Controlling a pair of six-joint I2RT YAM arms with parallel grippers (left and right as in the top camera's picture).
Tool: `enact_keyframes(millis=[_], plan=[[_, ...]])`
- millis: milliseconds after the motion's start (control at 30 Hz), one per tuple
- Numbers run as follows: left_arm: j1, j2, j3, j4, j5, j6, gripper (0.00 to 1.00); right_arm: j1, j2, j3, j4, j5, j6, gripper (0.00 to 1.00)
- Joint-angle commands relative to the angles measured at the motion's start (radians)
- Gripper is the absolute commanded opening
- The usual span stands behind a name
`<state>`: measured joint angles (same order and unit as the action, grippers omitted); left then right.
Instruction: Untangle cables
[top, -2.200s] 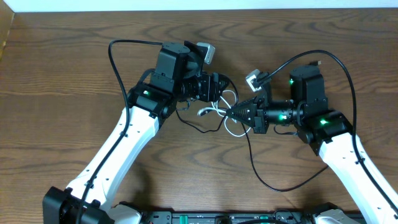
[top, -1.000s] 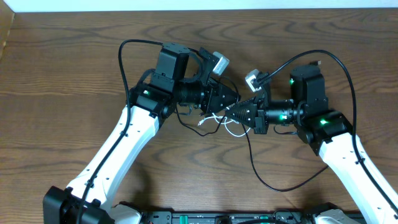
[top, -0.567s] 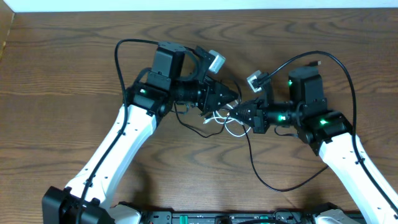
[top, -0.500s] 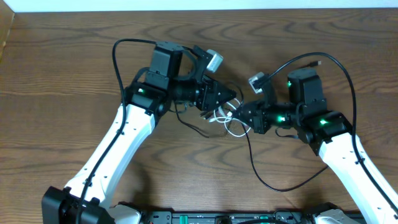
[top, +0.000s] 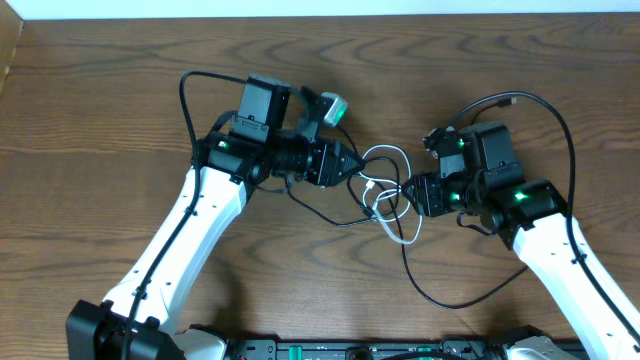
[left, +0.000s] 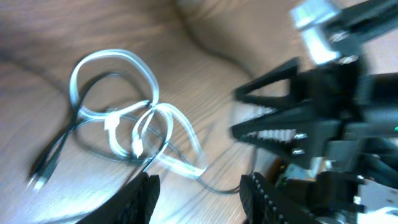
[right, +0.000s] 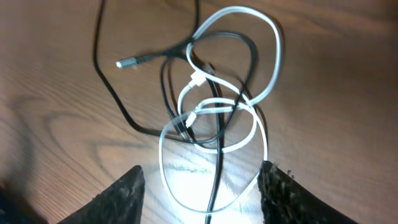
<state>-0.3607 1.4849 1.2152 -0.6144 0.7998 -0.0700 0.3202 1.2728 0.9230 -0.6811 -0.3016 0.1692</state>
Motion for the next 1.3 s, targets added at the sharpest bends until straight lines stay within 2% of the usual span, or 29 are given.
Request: enact_keyframes(millis=[0, 233, 367, 500, 600, 767, 867, 1000, 1100, 1267], plan=[[0.002, 0.011, -0.002, -0.07, -0.148, 0.018, 0.48, 0.002, -0.005, 0.011, -0.03, 0.026, -0.006, 0.59], [0.002, 0.011, -0.003, -0.16, -0.224, 0.017, 0.48, 0.002, 0.056, 0.01, -0.129, 0.025, 0.035, 0.6], [0.002, 0.011, -0.003, -0.163, -0.225, 0.018, 0.48, 0.007, 0.121, 0.01, -0.146, -0.075, 0.089, 0.62], [0.002, 0.011, -0.003, -0.162, -0.225, 0.018, 0.48, 0.048, 0.196, 0.01, -0.146, -0.171, 0.043, 0.71], [0.002, 0.011, -0.003, -0.162, -0.225, 0.018, 0.48, 0.092, 0.249, 0.01, -0.135, -0.155, -0.023, 0.73], [0.002, 0.011, -0.003, -0.163, -0.225, 0.017, 0.48, 0.158, 0.32, 0.01, -0.069, -0.015, -0.033, 0.72], [0.002, 0.011, -0.003, -0.163, -0.225, 0.017, 0.48, 0.187, 0.349, 0.01, -0.018, 0.06, -0.032, 0.58], [0.002, 0.011, -0.003, -0.163, -0.225, 0.017, 0.48, 0.194, 0.354, 0.01, 0.037, 0.101, -0.032, 0.24], [0.002, 0.011, -0.003, -0.163, -0.225, 0.017, 0.48, 0.194, 0.354, 0.01, 0.058, 0.101, -0.028, 0.01], [0.002, 0.011, -0.003, -0.163, -0.225, 0.017, 0.48, 0.192, 0.345, 0.024, 0.037, 0.093, -0.001, 0.01]])
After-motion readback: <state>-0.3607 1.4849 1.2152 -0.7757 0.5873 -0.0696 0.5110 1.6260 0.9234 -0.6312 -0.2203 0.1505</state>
